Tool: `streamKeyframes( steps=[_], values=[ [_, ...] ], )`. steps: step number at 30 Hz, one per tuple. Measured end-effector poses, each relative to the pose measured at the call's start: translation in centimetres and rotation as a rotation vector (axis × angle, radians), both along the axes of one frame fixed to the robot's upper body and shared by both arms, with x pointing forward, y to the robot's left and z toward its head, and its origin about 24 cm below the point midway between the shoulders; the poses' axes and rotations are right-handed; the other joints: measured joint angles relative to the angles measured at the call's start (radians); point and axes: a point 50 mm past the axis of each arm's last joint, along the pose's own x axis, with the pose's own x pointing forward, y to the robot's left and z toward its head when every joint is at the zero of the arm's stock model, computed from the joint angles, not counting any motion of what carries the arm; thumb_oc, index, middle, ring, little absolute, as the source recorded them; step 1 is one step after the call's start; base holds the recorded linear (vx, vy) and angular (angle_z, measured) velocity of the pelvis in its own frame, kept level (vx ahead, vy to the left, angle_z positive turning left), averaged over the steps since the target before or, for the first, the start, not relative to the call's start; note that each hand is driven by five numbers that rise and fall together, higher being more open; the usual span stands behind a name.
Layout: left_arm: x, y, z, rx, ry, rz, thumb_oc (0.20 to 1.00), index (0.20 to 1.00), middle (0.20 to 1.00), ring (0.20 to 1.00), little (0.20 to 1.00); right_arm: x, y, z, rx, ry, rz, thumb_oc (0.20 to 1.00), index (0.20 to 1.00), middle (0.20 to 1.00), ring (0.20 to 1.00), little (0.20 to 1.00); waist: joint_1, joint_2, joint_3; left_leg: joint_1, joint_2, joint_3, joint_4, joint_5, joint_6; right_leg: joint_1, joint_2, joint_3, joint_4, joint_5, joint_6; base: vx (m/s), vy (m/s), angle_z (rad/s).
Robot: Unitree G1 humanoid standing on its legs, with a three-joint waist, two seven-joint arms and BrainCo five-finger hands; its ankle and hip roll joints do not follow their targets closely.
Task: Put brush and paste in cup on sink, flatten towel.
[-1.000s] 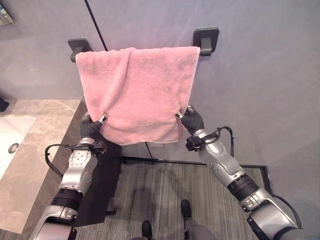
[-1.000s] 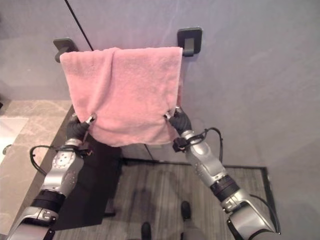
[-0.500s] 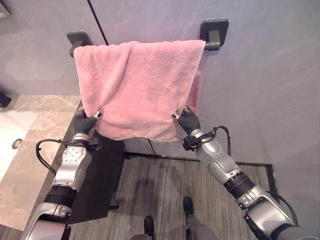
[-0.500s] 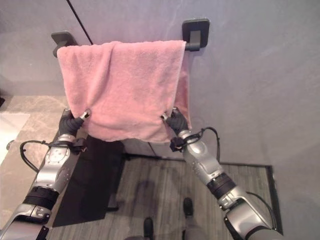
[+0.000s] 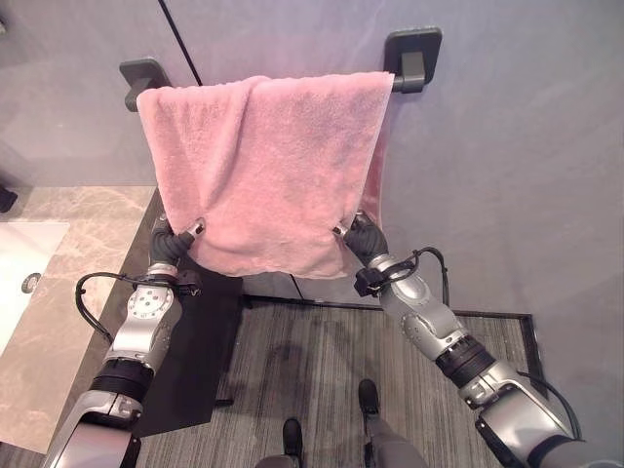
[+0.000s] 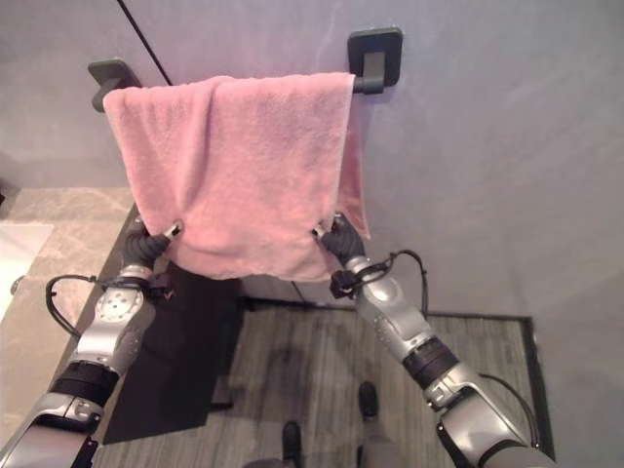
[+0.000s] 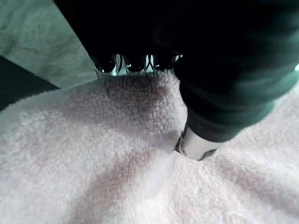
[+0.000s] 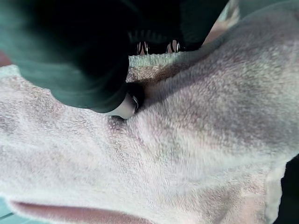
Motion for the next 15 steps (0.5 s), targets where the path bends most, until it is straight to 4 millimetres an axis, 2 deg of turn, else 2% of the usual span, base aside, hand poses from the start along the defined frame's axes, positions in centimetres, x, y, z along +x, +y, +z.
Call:
streamKeyframes(
  steps=[11,15],
  values=[
    [0.0,0.9,-1.5,0.095,0.116,0.039,1.000,1.000,1.000,1.000,1.000,0.9,-2.1,0.7,-0.217,-0.082,-0.065,1.000,1.000,1.000,1.000,1.000,-0.001,-0.002,-0.001,0.025,0.002,0.000,0.000,0.000,0.000,0.025,0.001,-0.002,0.000,-0.003,0.003,0.00,0.000,0.00],
    [-0.1,1.2,-2.0,0.140,0.151,0.050,1.000,1.000,1.000,1.000,1.000,1.4,-3.5,0.5,-0.255,-0.067,-0.142,1.000,1.000,1.000,1.000,1.000,-0.003,-0.009,0.000,0.046,0.002,-0.003,0.000,-0.001,0.000,0.050,0.001,-0.003,0.000,-0.008,0.005,0.00,0.001,0.01]
  ],
)
